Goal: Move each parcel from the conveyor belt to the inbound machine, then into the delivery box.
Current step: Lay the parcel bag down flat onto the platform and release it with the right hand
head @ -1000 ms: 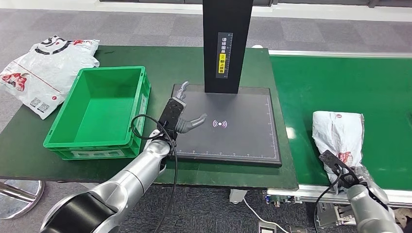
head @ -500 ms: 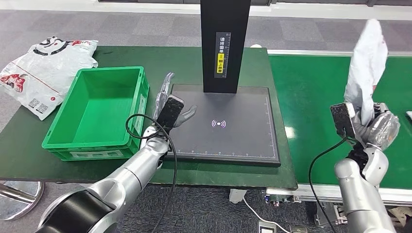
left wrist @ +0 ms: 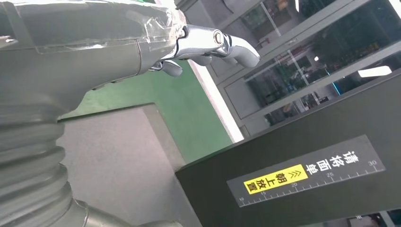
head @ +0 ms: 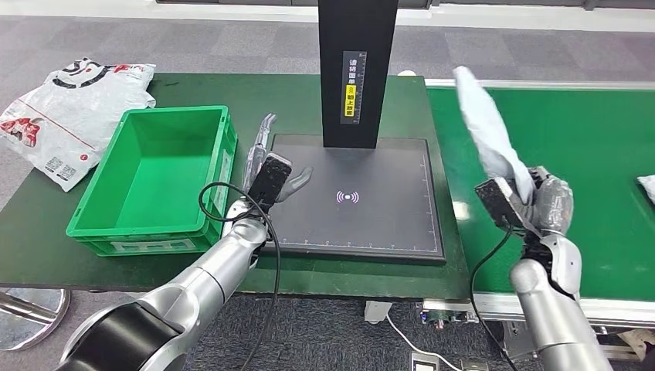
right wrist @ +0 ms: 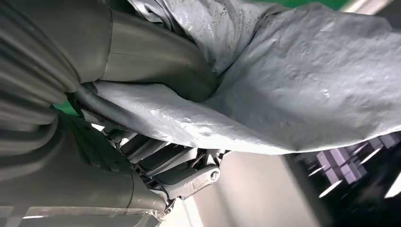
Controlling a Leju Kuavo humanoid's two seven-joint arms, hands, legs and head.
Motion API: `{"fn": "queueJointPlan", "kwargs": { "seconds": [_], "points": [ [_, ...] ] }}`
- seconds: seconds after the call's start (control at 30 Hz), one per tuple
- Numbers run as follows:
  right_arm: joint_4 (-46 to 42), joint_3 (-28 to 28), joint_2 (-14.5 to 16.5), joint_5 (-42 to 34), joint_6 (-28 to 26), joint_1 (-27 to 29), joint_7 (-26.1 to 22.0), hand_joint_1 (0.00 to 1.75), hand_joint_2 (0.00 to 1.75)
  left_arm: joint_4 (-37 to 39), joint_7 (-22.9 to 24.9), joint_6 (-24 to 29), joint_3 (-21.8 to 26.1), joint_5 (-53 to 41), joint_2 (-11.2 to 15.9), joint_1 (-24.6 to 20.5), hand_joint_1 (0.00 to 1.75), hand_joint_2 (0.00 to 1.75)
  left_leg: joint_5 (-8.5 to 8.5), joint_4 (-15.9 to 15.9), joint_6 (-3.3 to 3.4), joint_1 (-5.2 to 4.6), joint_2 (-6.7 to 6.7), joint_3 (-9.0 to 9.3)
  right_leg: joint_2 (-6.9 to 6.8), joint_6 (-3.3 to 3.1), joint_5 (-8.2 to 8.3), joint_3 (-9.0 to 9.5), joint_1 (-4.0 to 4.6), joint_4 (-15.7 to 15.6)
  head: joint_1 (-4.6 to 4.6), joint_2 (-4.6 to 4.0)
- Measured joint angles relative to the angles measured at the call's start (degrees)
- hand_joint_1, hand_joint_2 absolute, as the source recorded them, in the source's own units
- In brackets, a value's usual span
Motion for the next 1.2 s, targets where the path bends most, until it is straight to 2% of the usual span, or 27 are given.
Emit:
{"fn": "queueJointPlan", "kwargs": {
  "seconds": [0.13,0.57,0.8,1.17,1.2],
  "points": [
    [-1.4,4.4,0.6,0.6,3.0,1.1,-1.7,1.75,1.75,0.0,-0.7,-0.6,0.5,0.2,0.0,0.0,0.00,1.75,-0.01,0.0,-0.01,0.00,-0.02,0.00,-0.01,-0.01,-0.03,0.00,0.00,0.0,0.00,0.02],
    [-6.2,17.4,0.9,2.8,8.0,4.2,-6.3,1.75,1.75,0.0,-1.4,-2.1,1.2,0.0,0.1,-0.1,0.00,1.75,-0.06,0.0,-0.05,0.00,-0.03,0.00,-0.01,0.01,-0.09,-0.01,-0.01,0.0,0.00,0.02],
    [-6.1,23.0,2.5,10.2,3.5,3.7,-3.3,1.75,1.75,0.0,-1.6,-2.3,1.2,-0.1,0.0,-0.1,0.00,1.75,-0.07,0.0,-0.06,0.00,-0.02,0.00,0.00,0.00,-0.11,-0.01,0.00,0.0,0.00,0.01],
    [2.5,25.3,10.3,14.7,-3.2,-2.4,-1.9,1.75,1.75,-0.1,-2.0,-2.9,1.2,-1.0,-1.3,-0.4,0.00,1.75,-0.05,0.0,-0.08,0.00,-0.01,0.01,0.01,-0.01,-0.10,-0.01,0.00,0.0,-0.01,0.02],
    [3.2,25.5,10.8,14.8,-3.4,-2.7,-2.0,1.41,1.75,-0.1,-2.0,-2.9,1.2,-1.0,-1.4,-0.5,0.00,1.75,-0.05,0.0,-0.08,0.00,-0.02,0.01,0.01,-0.01,-0.10,-0.01,0.00,0.0,-0.01,0.02]
  ]
}}
